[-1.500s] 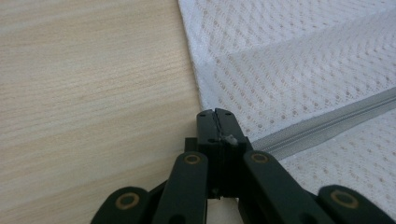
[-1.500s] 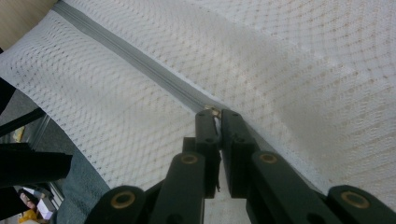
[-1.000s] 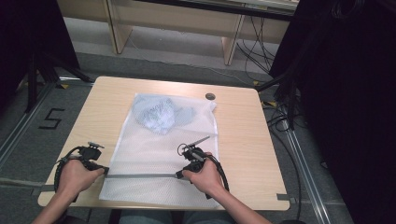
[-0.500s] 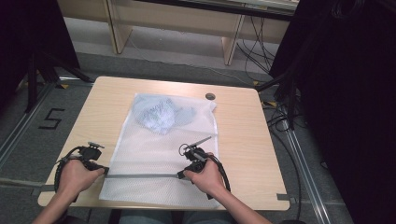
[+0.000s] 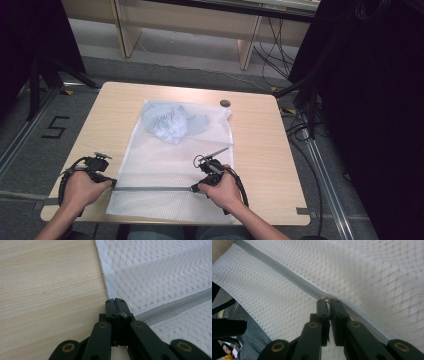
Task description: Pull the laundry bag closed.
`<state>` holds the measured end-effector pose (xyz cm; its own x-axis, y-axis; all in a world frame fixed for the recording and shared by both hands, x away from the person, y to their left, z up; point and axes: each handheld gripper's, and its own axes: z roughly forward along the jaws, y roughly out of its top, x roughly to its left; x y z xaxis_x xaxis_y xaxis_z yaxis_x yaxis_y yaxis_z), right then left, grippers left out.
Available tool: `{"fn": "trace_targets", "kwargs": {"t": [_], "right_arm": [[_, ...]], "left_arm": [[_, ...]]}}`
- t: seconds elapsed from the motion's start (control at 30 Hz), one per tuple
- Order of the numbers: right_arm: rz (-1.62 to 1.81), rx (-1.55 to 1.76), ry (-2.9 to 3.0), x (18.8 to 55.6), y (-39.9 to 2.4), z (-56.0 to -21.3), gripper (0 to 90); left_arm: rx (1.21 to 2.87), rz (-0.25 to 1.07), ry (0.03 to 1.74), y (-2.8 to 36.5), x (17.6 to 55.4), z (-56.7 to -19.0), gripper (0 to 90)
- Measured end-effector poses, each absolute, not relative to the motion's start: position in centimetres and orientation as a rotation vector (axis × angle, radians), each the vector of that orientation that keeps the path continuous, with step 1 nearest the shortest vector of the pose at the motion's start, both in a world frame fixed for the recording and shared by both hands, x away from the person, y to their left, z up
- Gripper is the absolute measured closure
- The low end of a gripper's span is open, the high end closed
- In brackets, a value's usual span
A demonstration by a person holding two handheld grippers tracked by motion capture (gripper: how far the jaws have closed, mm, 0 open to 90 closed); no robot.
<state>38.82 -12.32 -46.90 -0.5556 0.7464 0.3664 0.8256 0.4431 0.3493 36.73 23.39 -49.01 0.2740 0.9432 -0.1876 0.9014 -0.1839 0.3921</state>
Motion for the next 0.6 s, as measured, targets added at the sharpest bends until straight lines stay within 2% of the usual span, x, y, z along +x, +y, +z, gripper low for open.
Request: {"fn": "trace_targets", "kwargs": {"t": [0.6], "right_arm": [[-0.710, -1.385, -2.562, 38.70, -13.19, -46.92, 86.9]], "left_arm": [[2.127, 0.134, 1.666, 23.35, 36.74, -48.99, 89.8]]}}
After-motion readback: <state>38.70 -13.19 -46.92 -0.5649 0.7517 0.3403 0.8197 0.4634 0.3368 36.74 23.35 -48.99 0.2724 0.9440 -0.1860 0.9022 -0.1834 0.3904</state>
